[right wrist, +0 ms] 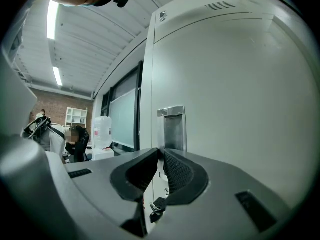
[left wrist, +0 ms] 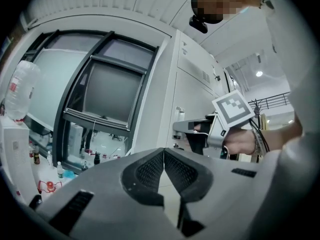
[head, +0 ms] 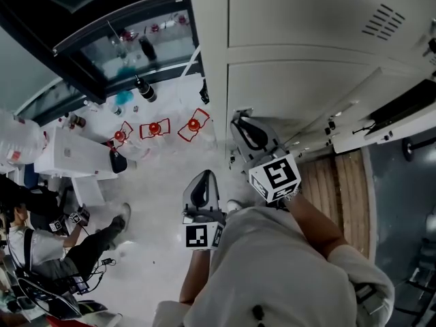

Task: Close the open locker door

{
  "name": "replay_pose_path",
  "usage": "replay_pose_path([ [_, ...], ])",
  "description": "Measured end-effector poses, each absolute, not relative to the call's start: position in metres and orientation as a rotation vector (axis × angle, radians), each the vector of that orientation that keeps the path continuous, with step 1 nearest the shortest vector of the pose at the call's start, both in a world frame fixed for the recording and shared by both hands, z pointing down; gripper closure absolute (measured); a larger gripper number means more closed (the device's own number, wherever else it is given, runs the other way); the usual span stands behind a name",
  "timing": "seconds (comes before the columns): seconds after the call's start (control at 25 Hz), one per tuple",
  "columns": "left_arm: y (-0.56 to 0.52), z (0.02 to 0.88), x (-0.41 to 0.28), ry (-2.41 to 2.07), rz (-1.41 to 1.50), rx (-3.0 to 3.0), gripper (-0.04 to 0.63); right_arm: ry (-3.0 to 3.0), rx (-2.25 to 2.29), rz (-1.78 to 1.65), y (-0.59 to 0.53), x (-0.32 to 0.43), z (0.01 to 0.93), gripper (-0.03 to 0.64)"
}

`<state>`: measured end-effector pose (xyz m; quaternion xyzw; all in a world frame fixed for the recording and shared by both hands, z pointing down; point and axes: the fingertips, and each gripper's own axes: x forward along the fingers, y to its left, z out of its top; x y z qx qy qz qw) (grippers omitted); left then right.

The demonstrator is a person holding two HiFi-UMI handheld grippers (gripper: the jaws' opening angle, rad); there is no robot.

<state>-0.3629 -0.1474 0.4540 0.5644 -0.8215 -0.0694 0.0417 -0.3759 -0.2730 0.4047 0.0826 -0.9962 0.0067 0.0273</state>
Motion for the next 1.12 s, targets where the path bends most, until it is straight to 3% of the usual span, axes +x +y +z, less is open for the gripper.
replay_pose_path([
  [0.8, -0.142, 0.452, -0.357, -2.542, -0.202, 1.706, 0.586, -3.039, 0.419, -0.090, -0.275, -0.365, 0.405, 0.551],
  [0.96, -0.144, 0.455, -0.355, -2.539, -0.190, 1.701, 0.586, -3.076, 0.331, -0.066, -0.271, -0.358, 0.404, 0.472],
  [1.12, -0.148, 0.456, -0.346, -2.537, -0.167, 1.709, 0.586, -3.098, 0.308, 0.002, -0.276, -0.340, 0.404, 0.470],
])
